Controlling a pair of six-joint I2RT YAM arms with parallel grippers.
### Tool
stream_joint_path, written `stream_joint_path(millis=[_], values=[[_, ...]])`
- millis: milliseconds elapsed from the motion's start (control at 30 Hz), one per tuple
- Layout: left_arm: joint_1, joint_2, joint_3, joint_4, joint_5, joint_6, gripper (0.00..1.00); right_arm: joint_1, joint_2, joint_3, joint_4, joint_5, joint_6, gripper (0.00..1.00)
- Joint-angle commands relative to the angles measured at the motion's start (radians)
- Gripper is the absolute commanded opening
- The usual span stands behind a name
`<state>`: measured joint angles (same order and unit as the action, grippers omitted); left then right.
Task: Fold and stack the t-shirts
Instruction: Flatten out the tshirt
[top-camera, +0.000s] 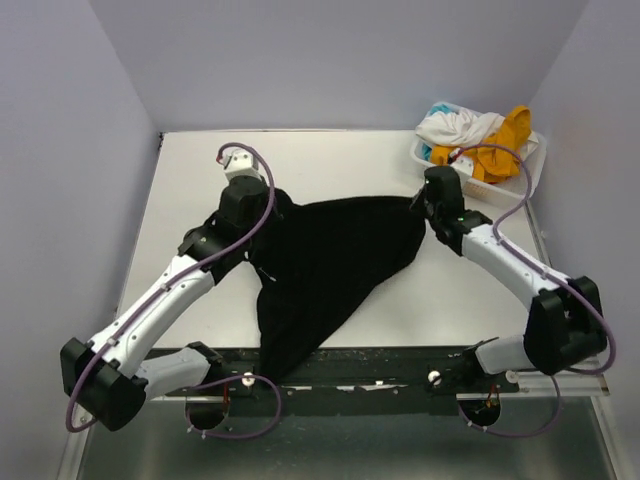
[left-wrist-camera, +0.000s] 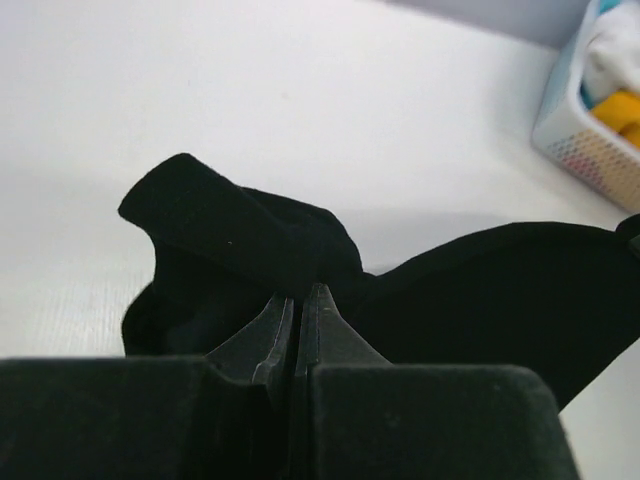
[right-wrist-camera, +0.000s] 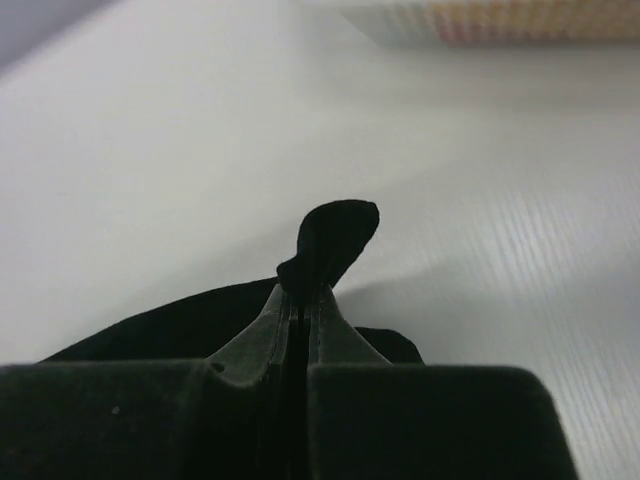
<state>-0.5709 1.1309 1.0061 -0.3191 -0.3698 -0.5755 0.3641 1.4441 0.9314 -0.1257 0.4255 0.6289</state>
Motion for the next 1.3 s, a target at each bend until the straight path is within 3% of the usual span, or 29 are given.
stream_joint_path(millis=[0, 267, 567, 700, 867, 1000, 1133, 1267], values=[[-0.009, -0.139, 0.162, 0.013, -0.112, 0.108, 0.00, -0.007, -0.161, 0.148, 0.067, -0.189, -0.136, 0.01], [-0.033, -0.281, 0.394, -0.003, -0.050, 0.244, 0.00, -0.008, -0.346, 0.444, 0.024, -0.413, -0.188, 0.01], [-0.050, -0.314, 0.697, -0.083, 0.201, 0.307, 0.00, -0.008, -0.273, 0.925, -0.145, -0.593, -0.158, 0.01], [-0.051, -0.339, 0.777, -0.094, 0.284, 0.316, 0.00, -0.008, -0.274, 1.055, -0.140, -0.660, -0.126, 0.01], [-0.051, -0.341, 0.848, -0.117, 0.426, 0.301, 0.00, -0.008, -0.302, 1.103, -0.126, -0.704, -0.105, 0.01], [-0.051, -0.269, 0.957, -0.150, 0.424, 0.308, 0.00, -0.008, -0.324, 1.075, -0.120, -0.641, -0.114, 0.01], [-0.052, -0.200, 1.005, -0.143, 0.304, 0.354, 0.00, -0.008, -0.320, 1.030, -0.145, -0.485, -0.156, 0.01], [-0.051, -0.136, 0.831, -0.029, 0.063, 0.422, 0.00, -0.008, -0.305, 0.883, -0.145, -0.278, -0.198, 0.01]])
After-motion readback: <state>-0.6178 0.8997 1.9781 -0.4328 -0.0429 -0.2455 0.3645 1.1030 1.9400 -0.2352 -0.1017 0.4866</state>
